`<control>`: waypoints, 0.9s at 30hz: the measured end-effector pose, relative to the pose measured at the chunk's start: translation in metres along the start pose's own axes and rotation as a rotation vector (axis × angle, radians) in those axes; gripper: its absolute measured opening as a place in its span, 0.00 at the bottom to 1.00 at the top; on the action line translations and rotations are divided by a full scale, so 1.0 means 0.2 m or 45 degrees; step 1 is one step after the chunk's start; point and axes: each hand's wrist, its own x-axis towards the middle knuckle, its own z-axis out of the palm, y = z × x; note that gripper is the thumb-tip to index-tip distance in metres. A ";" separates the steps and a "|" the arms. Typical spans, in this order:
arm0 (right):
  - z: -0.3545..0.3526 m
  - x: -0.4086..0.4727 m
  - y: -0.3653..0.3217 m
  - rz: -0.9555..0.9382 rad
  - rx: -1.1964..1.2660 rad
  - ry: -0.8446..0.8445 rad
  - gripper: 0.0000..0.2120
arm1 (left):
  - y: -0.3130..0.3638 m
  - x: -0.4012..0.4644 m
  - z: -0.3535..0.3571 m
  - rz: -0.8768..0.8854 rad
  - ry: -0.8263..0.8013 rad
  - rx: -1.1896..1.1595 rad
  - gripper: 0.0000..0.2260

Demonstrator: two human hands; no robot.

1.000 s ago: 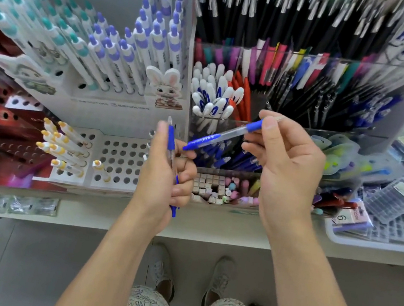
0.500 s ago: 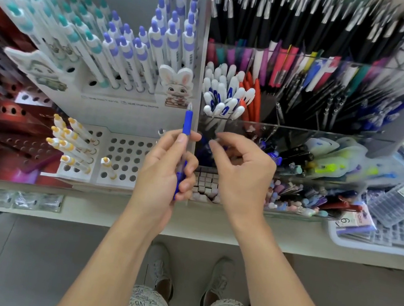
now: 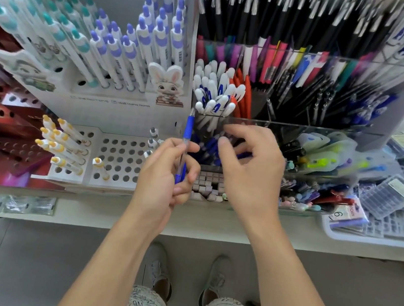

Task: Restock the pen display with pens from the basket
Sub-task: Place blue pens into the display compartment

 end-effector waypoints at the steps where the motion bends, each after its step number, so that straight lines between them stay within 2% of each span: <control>1: -0.04 0.00 -0.02 0.124 0.134 -0.007 0.06 | 0.00 0.00 0.00 0.013 -0.018 -0.007 0.09; 4: -0.12 0.01 -0.05 0.612 0.680 -0.182 0.06 | -0.01 0.00 0.00 0.084 -0.022 -0.038 0.10; 6: -0.14 0.01 -0.05 0.764 0.857 -0.325 0.09 | -0.02 -0.01 0.01 0.111 -0.040 -0.051 0.09; 9: -0.12 0.00 -0.04 0.733 0.875 -0.471 0.12 | -0.04 -0.02 0.02 0.109 -0.131 0.004 0.06; 12: -0.12 -0.02 -0.04 0.550 0.827 -0.511 0.09 | -0.06 -0.01 0.02 0.065 -0.206 0.183 0.09; 16: -0.13 -0.02 -0.02 0.430 0.701 -0.439 0.05 | -0.04 0.00 0.03 0.009 -0.205 0.370 0.09; 19: -0.16 0.00 0.02 0.496 0.790 -0.382 0.07 | -0.01 0.03 0.01 -0.031 -0.223 0.454 0.14; 22: -0.19 0.03 0.03 0.544 0.930 -0.341 0.07 | 0.01 0.03 -0.01 -0.112 -0.279 0.468 0.11; 24: -0.20 0.05 0.02 0.542 1.057 -0.309 0.08 | 0.00 0.02 -0.01 -0.084 -0.268 0.424 0.09; 27: -0.18 0.05 0.01 0.523 1.074 -0.205 0.07 | -0.02 0.02 -0.01 0.059 -0.199 0.493 0.08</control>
